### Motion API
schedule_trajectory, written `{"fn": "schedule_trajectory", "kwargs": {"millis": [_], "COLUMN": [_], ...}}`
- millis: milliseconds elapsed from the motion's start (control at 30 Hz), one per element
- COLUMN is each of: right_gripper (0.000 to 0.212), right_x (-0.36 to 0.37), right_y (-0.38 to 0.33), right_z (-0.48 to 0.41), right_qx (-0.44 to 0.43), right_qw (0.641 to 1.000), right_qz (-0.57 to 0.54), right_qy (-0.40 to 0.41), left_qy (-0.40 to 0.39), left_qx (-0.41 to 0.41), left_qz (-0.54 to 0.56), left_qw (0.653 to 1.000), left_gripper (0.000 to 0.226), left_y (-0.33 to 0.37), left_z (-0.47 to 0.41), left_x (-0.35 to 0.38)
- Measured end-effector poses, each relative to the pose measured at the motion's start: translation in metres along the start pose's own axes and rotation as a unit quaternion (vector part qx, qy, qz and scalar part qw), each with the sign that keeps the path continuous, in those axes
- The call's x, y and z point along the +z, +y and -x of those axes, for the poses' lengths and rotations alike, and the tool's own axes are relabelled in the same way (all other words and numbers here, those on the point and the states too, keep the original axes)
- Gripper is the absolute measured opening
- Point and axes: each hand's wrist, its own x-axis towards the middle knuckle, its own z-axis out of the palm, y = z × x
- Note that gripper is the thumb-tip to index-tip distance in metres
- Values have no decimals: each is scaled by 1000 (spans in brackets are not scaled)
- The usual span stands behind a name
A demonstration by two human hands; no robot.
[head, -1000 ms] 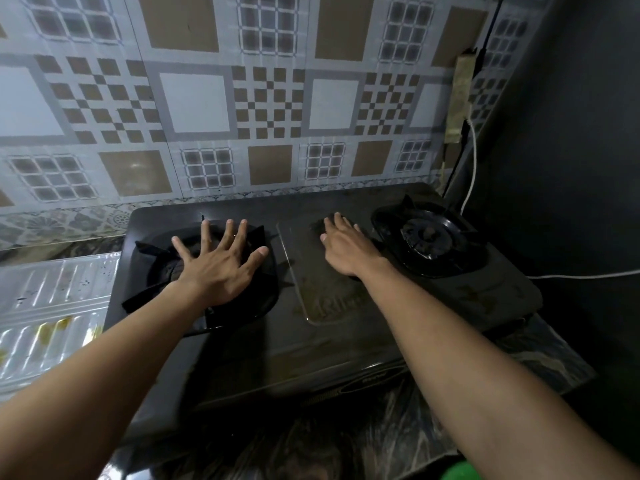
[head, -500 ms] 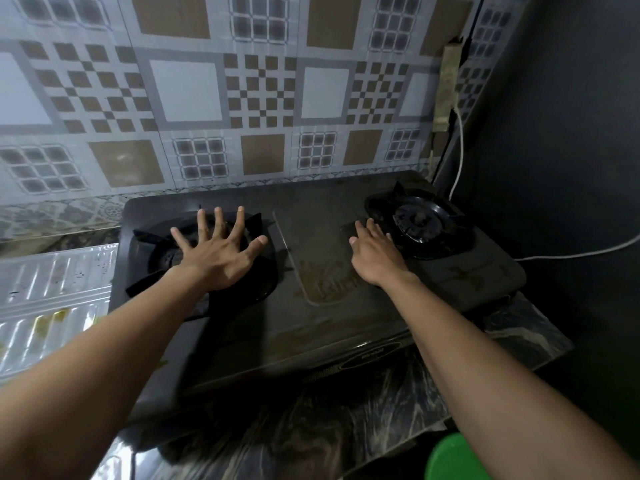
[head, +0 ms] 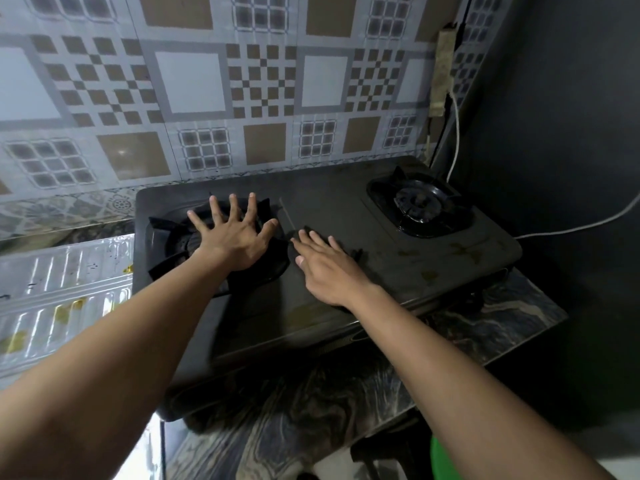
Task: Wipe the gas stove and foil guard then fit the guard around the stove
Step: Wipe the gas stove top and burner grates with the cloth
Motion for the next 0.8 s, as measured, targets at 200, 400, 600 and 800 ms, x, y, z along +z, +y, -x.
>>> {"fn": "schedule_trajectory", "kwargs": {"millis": [200, 400, 600, 800], "right_gripper": [50, 52, 53, 52], "right_x": [10, 2, -20, -33], "right_y": [-5, 14, 68, 105], "right_z": [43, 23, 3, 13], "right_qx": [-3, 66, 139, 180], "right_qw": [1000, 997, 990, 983], "right_qz": [-7, -10, 10, -2], "right_qy": [13, 25, 21, 29], "left_qy": [19, 18, 7, 9], "left_qx": [43, 68, 77, 83], "left_qz": [2, 4, 20, 19], "left_qw": [999, 997, 997, 996], "left_gripper": [73, 76, 72, 69], "left_y": [14, 24, 24, 25], "left_z": [8, 18, 19, 20], "left_x": [-1, 7, 6, 7]}}
